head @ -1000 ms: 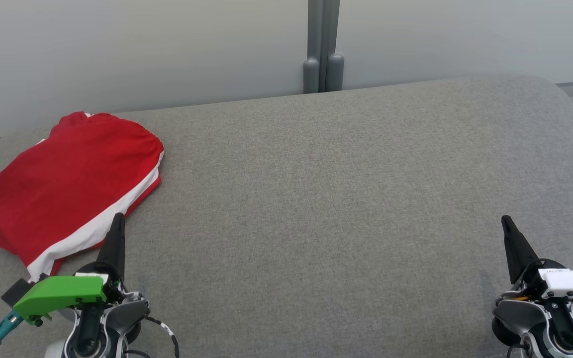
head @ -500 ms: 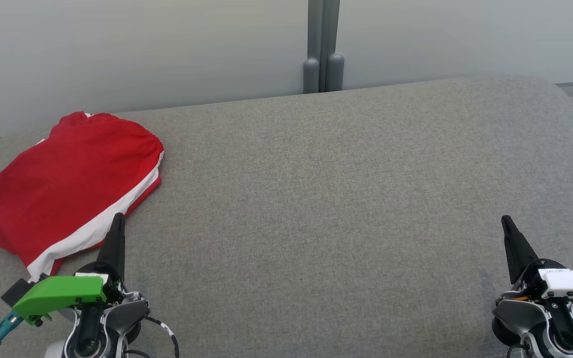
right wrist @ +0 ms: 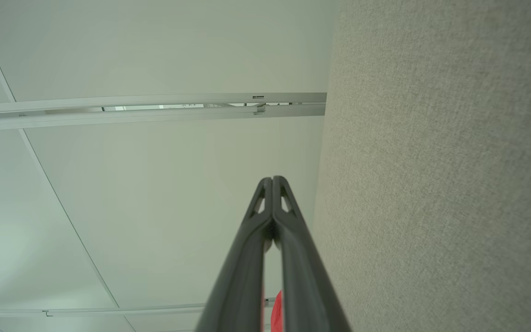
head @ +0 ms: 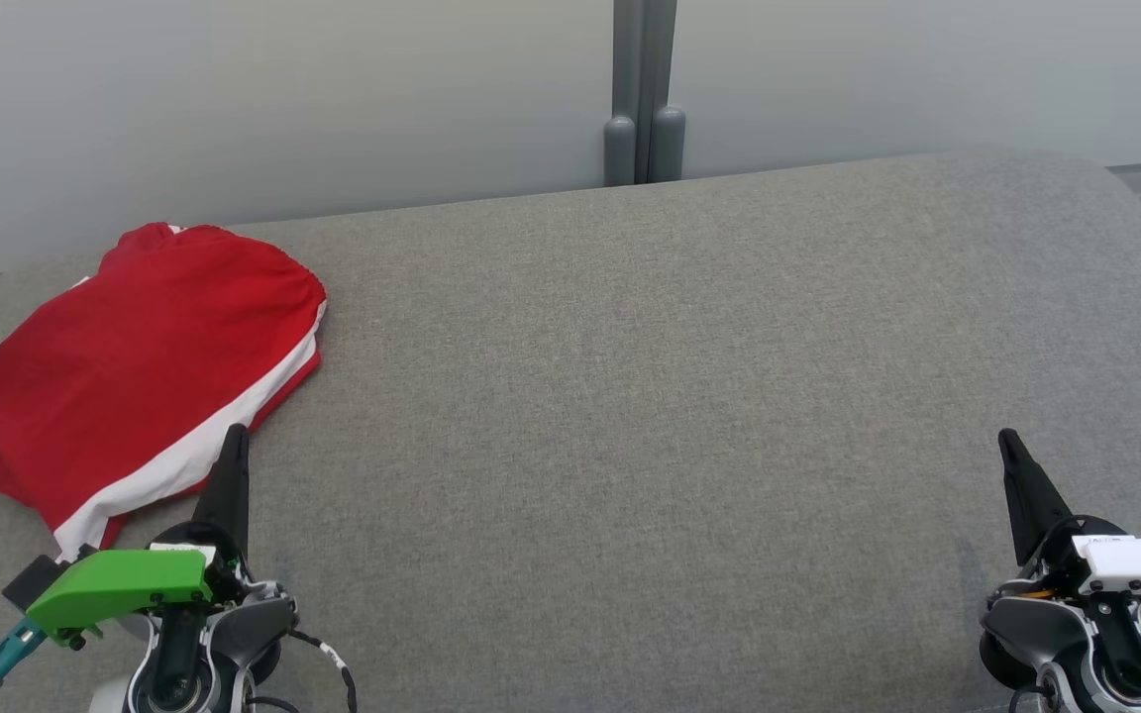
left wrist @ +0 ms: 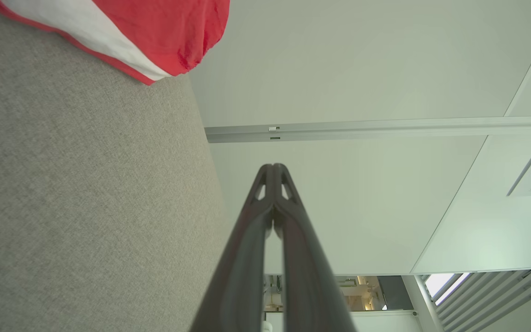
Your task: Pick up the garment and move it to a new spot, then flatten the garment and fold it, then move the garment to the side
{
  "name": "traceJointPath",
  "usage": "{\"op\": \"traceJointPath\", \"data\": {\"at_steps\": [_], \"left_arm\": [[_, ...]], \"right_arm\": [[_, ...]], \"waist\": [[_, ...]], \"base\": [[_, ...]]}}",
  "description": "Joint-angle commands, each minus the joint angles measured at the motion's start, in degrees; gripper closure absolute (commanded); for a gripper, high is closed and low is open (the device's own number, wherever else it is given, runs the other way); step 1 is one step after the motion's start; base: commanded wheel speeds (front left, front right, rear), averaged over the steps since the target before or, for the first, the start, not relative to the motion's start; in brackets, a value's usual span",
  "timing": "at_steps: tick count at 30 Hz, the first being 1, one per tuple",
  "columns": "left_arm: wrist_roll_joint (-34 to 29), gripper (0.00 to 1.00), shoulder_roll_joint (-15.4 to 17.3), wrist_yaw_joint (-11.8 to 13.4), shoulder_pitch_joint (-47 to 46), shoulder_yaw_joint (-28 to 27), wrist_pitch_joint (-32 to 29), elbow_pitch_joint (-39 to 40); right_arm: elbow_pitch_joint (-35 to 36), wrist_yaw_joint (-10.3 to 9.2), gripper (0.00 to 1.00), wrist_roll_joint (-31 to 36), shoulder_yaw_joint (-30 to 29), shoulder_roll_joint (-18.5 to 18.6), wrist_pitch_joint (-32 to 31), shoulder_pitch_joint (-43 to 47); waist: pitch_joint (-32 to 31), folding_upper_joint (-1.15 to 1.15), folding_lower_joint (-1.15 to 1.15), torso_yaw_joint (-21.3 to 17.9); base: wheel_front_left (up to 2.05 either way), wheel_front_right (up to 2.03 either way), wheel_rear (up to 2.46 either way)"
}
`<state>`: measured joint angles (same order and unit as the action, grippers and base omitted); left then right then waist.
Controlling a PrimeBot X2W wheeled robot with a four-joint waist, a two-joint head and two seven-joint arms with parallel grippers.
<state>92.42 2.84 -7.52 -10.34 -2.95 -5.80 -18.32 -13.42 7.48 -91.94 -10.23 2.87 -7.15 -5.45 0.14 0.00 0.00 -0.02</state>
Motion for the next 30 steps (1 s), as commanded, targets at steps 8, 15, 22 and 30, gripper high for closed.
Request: {"op": "traceJointPath", "data": {"at_steps": [8,15,22,30], "left_arm": [[-0.5,1.0,0.3,0.1,-0.9,0.1,0.2,0.2],[-0.5,1.0,0.3,0.1,-0.9,0.1,0.2,0.2],[-0.5,1.0,0.3,0.1,-0.9,0.1,0.2,0.2],[0.1,0.0,-0.2,0.0,1.2,0.1,0.0,-1.2]], "right_arm": [[-0.1,0.11,1.0,0.1,0.0,0.3,0.0,-0.6],[-0.1,0.11,1.0,0.1,0.0,0.3,0.0,-0.6],[-0.1,0.11,1.0,0.1,0.0,0.3,0.0,-0.6],[-1.2,-0.02,0.0,0.0,0.1,-0.5,0.0,1.0]], "waist": [[0.0,0.0,0.0,0.0],[0.0,0.0,0.0,0.0],[0.0,0.0,0.0,0.0],[0.0,0.0,0.0,0.0]], "base": [[0.0,0.0,0.0],[0.0,0.0,0.0],[0.0,0.0,0.0],[0.0,0.0,0.0]]}}
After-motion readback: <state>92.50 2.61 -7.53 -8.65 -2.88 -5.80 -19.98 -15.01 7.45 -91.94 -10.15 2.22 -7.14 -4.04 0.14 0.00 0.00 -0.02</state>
